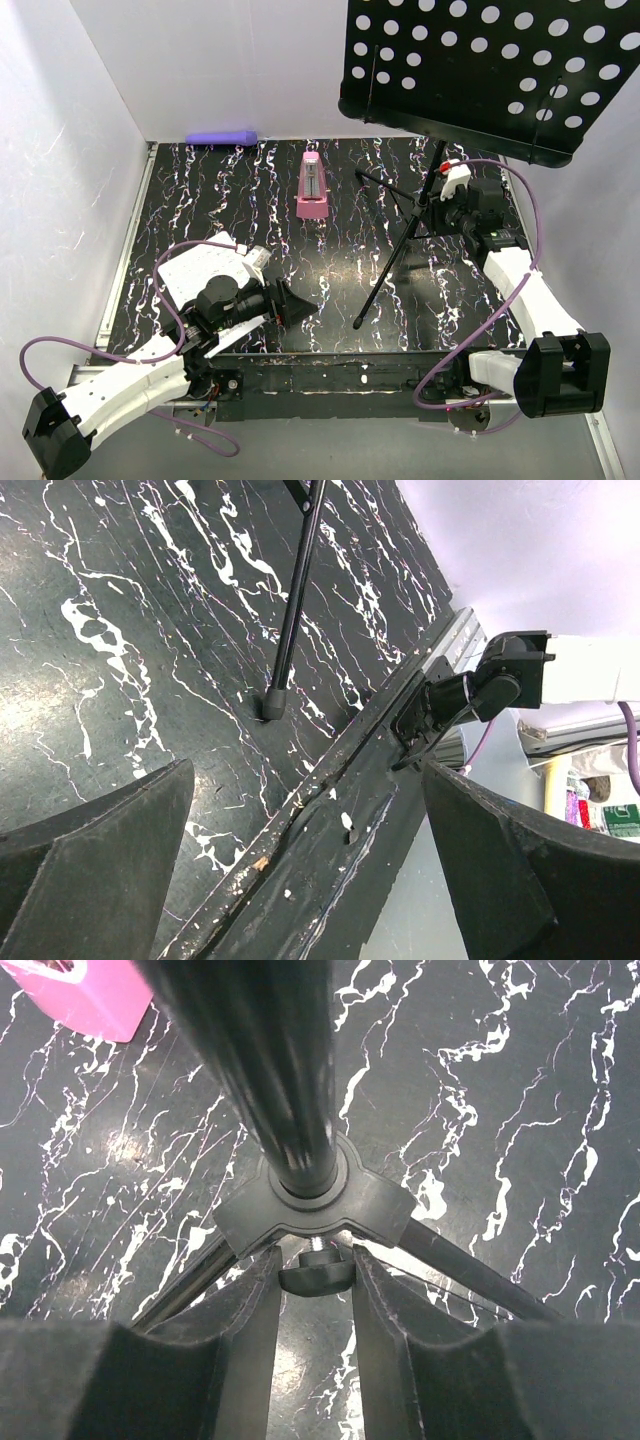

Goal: Set up the instrument practice props

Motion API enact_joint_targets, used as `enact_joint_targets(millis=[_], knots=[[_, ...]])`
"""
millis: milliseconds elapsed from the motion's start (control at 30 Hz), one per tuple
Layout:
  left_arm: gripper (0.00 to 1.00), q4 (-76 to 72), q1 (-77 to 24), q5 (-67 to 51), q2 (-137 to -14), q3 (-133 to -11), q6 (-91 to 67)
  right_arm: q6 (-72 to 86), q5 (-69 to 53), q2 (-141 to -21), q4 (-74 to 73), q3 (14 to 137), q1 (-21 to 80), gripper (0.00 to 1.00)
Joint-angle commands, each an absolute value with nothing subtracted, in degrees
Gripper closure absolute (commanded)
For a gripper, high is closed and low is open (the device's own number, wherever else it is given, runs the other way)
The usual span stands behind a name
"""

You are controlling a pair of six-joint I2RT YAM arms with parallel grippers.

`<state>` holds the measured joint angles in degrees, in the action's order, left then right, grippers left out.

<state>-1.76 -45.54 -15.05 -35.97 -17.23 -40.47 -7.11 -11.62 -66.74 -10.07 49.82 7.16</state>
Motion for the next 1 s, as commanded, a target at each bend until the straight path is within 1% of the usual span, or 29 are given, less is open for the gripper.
enact_joint_targets(millis=[0, 133, 300, 433, 500, 600, 833, 900, 967], knots=[[0.02, -2.73, -45.44, -15.56, -35.77, -17.75, -40.43, -3.69, -8.35, -67.24, -5.72, 51.77, 7.12, 0.65], [0.02, -2.55, -45.53, -15.38, -35.33, -17.49, -40.61, -3.25, -8.17, -66.62, -4.31, 50.10, 7.03, 0.85], [0.02, -2.02, -45.53, -15.21, -34.72, -17.58, -40.69, 1.12, -12.03, -66.01, -4.22, 48.78, 4.75, 0.94], [0.02, -1.32, -45.53, -15.12, -34.02, -17.84, -40.69, 8.94, -19.75, -67.32, -3.61, 47.64, 0.71, 0.96], [0.02, -0.97, -45.53, -15.03, -34.01, -18.02, -40.87, 14.91, -24.93, -68.98, -2.90, 47.72, -3.85, 0.96], [0.02, -1.05, -45.53, -15.20, -34.28, -18.28, -41.04, 23.70, -31.88, -71.53, -0.80, 47.46, -7.29, 0.96], [0.02, -1.32, -45.53, -15.38, -35.86, -19.33, -41.31, 42.59, -43.23, -77.51, 6.31, 45.80, -10.37, 0.99], [0.02, -1.76, -45.53, -15.56, -36.38, -19.34, -41.57, 49.97, -44.99, -78.31, 10.09, 44.31, -11.07, 0.99], [0.02, -2.11, -45.44, -15.65, -37.09, -19.42, -41.75, 55.00, -44.48, -78.84, 10.11, 43.68, -11.25, 0.99]])
